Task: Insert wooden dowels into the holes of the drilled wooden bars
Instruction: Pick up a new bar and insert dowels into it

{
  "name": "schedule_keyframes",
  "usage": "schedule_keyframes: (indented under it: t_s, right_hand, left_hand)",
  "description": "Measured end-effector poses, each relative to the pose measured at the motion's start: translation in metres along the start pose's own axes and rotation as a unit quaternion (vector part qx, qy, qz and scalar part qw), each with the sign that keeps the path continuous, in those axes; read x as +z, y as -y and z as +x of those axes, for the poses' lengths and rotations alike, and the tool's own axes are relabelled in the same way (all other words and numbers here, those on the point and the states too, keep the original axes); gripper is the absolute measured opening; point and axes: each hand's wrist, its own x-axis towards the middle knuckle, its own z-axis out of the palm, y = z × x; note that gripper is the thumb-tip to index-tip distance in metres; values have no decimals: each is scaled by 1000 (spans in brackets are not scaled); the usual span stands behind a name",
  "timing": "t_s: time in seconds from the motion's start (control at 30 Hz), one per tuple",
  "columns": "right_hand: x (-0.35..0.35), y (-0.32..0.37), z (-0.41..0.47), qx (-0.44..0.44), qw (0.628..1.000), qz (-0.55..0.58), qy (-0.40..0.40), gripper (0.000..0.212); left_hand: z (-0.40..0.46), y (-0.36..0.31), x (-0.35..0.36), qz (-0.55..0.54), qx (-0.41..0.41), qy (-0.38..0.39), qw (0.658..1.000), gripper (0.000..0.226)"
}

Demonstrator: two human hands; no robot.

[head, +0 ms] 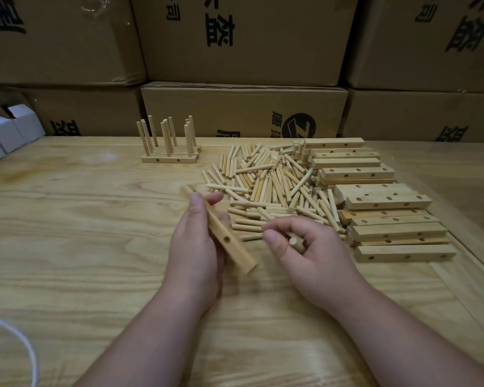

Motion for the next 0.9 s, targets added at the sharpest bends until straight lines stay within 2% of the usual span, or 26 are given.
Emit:
schedule_keyframes:
  t_s: [0.13,0.43,0.53,0.57,0.67,0.9]
  right_hand:
    - [1,-3,1,0,1000,6,-16,36]
    - [1,-6,6,18,998,-12,-56,17]
    - [1,-7,6,11,996,-19,-84,22]
    - [1,-7,6,10,996,-14,-91,26]
    - [1,-9,6,21,996,4,-91,32]
    - [0,-5,1,-16,990,32,-140,22]
  left_hand:
    - [2,3,-3,14,-24,19,999,39]
    - [1,4,-2,-2,-50,66,997,32]
    - [-1,1,-2,-16,-62,105,992,28]
    - [-2,1,-2,-12,-62,108,992,32]
    - [-1,0,-1,3,-73,90,993,49]
    - [-1,0,-1,52,-70,65,994,40]
